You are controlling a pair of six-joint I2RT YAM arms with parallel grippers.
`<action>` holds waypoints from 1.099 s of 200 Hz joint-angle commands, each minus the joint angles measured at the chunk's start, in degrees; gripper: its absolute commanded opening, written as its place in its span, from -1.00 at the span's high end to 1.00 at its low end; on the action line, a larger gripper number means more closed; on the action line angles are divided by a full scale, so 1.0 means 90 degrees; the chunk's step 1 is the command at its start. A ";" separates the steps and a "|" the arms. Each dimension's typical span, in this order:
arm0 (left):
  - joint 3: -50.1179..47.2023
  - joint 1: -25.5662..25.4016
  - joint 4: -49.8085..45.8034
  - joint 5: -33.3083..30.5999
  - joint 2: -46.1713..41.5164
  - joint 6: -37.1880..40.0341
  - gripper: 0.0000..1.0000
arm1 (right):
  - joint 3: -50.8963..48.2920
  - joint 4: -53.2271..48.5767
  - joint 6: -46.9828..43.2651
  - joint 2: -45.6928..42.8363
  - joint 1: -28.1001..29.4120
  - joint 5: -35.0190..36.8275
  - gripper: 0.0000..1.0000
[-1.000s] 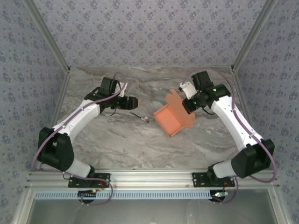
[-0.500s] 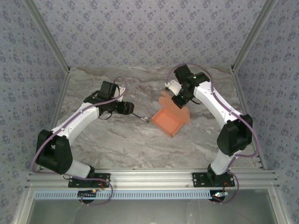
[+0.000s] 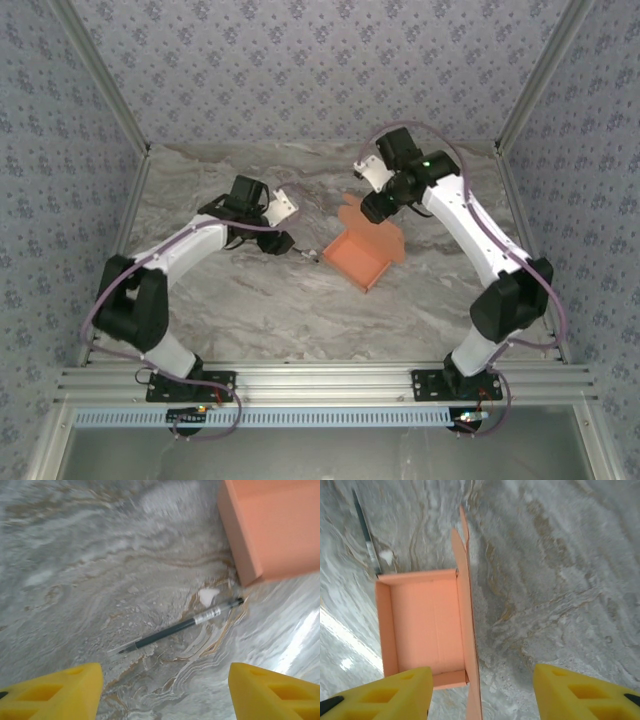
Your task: Fold the paper box
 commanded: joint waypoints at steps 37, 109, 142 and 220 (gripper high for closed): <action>0.1115 -0.0158 -0.1097 0.0349 0.1492 0.2614 -0.40 | -0.0884 0.0507 0.0843 -0.1519 -0.0194 -0.0475 -0.11; 0.2039 -0.0289 -0.1924 0.0275 0.2502 0.3294 -0.36 | -0.1443 0.0343 0.0817 -0.2079 -0.0309 -0.0166 -0.10; 0.2462 -0.0338 -0.2341 0.0234 0.2810 0.3437 -0.25 | -0.1611 0.0341 0.0816 -0.2223 -0.0413 -0.0127 -0.10; 0.2784 -0.0480 -0.2553 -0.0170 0.3309 0.3708 0.05 | -0.1756 0.0380 0.0835 -0.2346 -0.0463 -0.0132 -0.08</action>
